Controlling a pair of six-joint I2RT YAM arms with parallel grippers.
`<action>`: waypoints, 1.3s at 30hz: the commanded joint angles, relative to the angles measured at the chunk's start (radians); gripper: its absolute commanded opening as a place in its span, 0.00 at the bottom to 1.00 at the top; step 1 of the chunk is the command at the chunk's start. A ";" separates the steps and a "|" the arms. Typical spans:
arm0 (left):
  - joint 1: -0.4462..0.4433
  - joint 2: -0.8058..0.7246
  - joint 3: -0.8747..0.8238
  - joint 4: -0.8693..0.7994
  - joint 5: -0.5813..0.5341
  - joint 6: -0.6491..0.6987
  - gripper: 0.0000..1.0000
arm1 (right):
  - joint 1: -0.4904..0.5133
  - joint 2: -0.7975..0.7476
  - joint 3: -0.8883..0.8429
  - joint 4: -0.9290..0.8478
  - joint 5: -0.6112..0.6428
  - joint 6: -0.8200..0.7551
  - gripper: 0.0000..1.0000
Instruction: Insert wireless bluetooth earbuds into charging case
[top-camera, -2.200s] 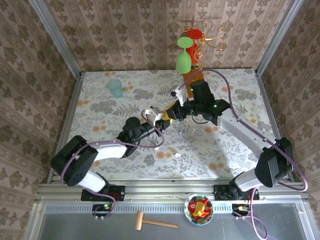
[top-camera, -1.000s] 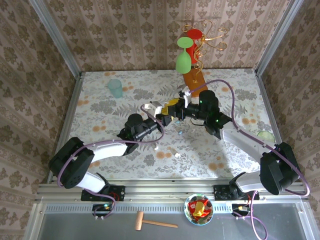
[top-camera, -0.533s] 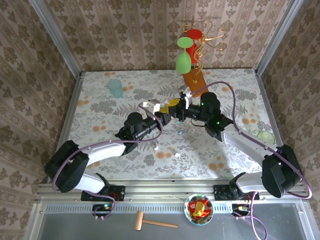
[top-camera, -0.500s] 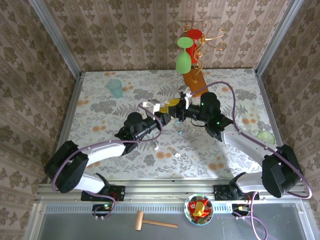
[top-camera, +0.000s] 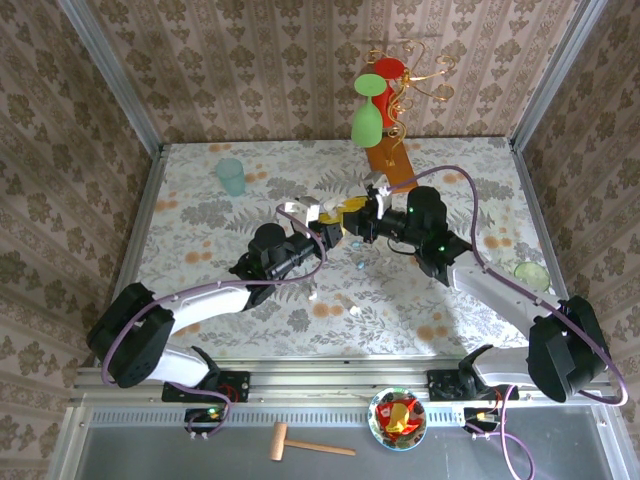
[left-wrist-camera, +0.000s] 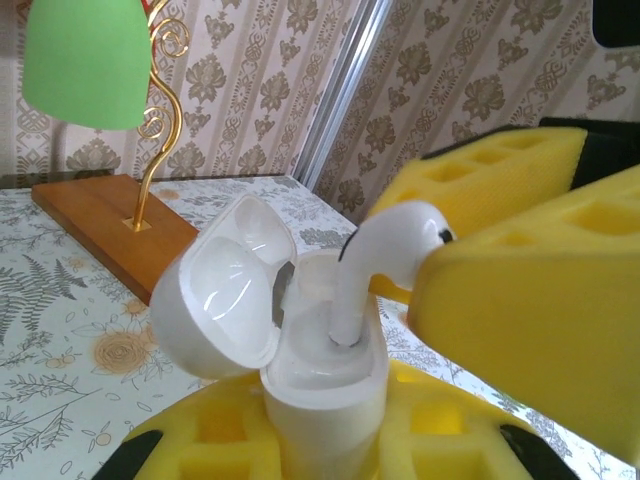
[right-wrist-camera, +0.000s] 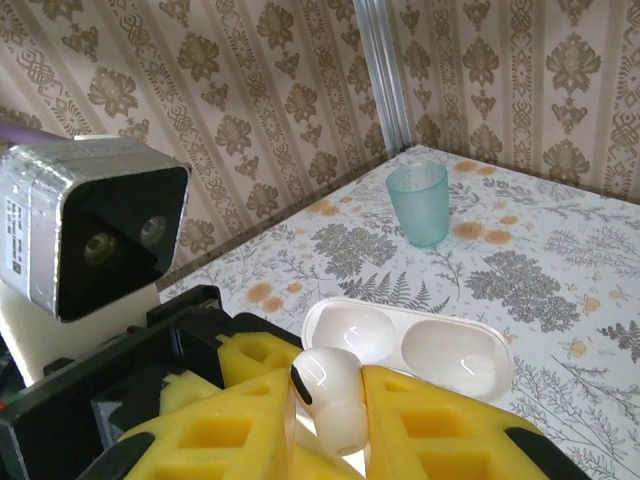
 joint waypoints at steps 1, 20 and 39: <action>0.006 -0.048 0.059 0.110 -0.031 -0.014 0.00 | -0.006 -0.011 -0.025 -0.074 0.004 -0.008 0.22; 0.001 0.006 0.047 0.117 0.068 0.124 0.00 | -0.006 -0.018 0.025 -0.003 -0.052 0.075 0.21; -0.001 0.012 0.033 0.085 0.066 0.171 0.00 | -0.003 -0.004 0.076 -0.004 -0.053 0.078 0.21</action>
